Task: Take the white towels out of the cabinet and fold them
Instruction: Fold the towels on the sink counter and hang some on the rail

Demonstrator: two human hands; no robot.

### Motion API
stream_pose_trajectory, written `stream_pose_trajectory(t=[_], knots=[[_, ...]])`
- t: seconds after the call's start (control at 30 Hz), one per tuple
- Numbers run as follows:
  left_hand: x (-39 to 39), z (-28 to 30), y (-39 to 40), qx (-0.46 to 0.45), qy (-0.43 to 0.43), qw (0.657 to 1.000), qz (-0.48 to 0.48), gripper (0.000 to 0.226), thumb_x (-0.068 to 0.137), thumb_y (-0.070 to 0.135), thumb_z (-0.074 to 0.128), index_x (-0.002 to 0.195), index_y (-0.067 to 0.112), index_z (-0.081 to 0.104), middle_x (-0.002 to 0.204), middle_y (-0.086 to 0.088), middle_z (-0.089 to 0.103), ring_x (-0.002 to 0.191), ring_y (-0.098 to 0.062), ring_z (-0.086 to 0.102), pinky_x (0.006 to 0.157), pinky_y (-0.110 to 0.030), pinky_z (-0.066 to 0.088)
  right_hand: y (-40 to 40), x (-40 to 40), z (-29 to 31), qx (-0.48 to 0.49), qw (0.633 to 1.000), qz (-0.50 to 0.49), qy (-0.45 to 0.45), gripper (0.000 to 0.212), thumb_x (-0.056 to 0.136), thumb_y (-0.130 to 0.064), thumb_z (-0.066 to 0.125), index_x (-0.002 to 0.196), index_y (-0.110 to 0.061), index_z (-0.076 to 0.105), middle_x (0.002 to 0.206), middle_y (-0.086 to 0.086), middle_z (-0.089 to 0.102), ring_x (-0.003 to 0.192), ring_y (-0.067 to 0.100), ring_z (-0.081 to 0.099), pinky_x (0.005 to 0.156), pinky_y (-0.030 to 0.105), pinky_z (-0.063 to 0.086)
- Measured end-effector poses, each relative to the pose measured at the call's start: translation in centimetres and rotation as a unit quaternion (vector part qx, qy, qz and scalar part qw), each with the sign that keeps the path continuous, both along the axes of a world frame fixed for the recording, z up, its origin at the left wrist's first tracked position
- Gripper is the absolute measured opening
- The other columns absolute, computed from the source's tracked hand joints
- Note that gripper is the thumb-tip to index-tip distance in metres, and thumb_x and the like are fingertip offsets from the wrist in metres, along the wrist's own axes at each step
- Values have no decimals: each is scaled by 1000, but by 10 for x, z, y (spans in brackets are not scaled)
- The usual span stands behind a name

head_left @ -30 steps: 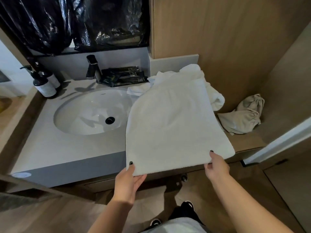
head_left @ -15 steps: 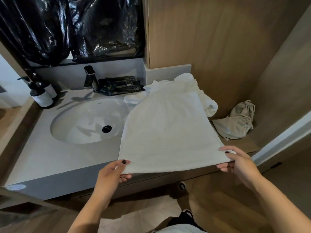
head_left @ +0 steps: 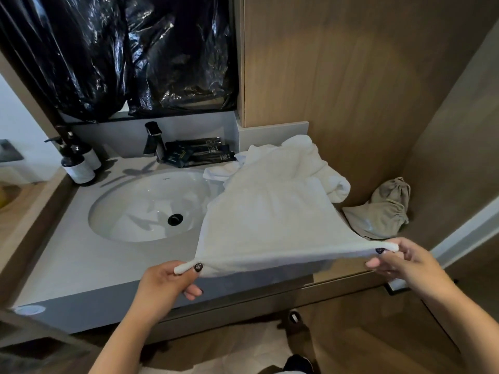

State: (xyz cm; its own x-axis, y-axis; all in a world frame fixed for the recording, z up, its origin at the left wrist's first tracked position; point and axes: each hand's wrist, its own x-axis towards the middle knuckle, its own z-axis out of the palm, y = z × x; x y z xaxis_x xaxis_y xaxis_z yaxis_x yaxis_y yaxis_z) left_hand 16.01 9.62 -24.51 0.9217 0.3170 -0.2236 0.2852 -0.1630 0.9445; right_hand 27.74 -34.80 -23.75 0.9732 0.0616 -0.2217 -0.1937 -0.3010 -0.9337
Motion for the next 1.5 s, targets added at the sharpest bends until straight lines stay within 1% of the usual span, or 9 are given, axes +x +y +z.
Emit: stream_pose_trajectory(t=[0.1,0.3,0.53,0.67,0.83,1.0,1.13,1.3,1.5], knots=[[-3,2,4,12,-8,1000,14,12,86,26,74,76,20,77,60,-17,68,51,-18,63,61,-22,52,-5,-7,3,-70,996,-3,-57,14,92,-8,62,95,-19,71,78,9,74,78,22,70,73,42,57],[5,-6,0,77,-25,994,77,7,80,43,74,74,46,75,50,1,54,42,-5,42,44,-18,36,1,0,-4,-103,985,-63,-125,18,85,-10,73,87,-29,74,92,-2,67,91,20,63,73,22,49],[62,-12,12,177,-45,977,111,14,85,37,73,71,33,71,82,1,55,71,-7,57,61,-19,40,28,51,-5,-92,980,-99,-145,15,89,-17,69,89,-32,71,88,-4,70,87,16,63,72,31,47],[103,-19,21,136,-57,979,137,5,88,37,71,84,34,73,98,17,62,85,-2,61,70,-17,42,43,94,-8,-75,979,-114,-151,15,92,-18,66,94,-32,71,87,-7,71,83,10,63,66,27,47],[154,-40,29,58,-24,981,183,41,92,36,67,71,2,62,61,-6,47,60,-20,42,59,-32,31,65,155,-23,-43,981,-117,-149,11,92,-23,65,90,-32,71,78,-13,70,67,-2,61,55,11,46],[197,-69,33,26,28,971,235,53,95,39,62,82,-12,52,69,-13,46,66,-21,42,61,-34,31,98,210,-55,-43,986,-116,-113,13,95,-22,62,85,-24,69,75,-4,67,67,12,59,64,30,45],[218,-94,37,-16,60,960,272,31,94,41,63,74,18,67,71,-7,64,70,-22,59,63,-34,44,114,233,-76,-77,985,-125,-91,17,97,-19,58,80,-17,63,73,10,58,68,18,51,64,29,41],[233,-113,44,-57,99,959,261,22,91,36,68,76,20,71,58,2,68,65,-23,66,56,-31,54,125,233,-82,-139,972,-135,-130,12,96,-12,58,85,-16,61,74,2,54,65,-1,48,60,8,37],[243,-98,52,-174,172,962,118,25,84,35,76,83,12,64,57,-3,48,44,-15,45,44,-20,35,124,230,-89,-158,975,-92,-126,14,91,-16,66,84,-12,54,89,7,51,81,19,48,71,29,40]])
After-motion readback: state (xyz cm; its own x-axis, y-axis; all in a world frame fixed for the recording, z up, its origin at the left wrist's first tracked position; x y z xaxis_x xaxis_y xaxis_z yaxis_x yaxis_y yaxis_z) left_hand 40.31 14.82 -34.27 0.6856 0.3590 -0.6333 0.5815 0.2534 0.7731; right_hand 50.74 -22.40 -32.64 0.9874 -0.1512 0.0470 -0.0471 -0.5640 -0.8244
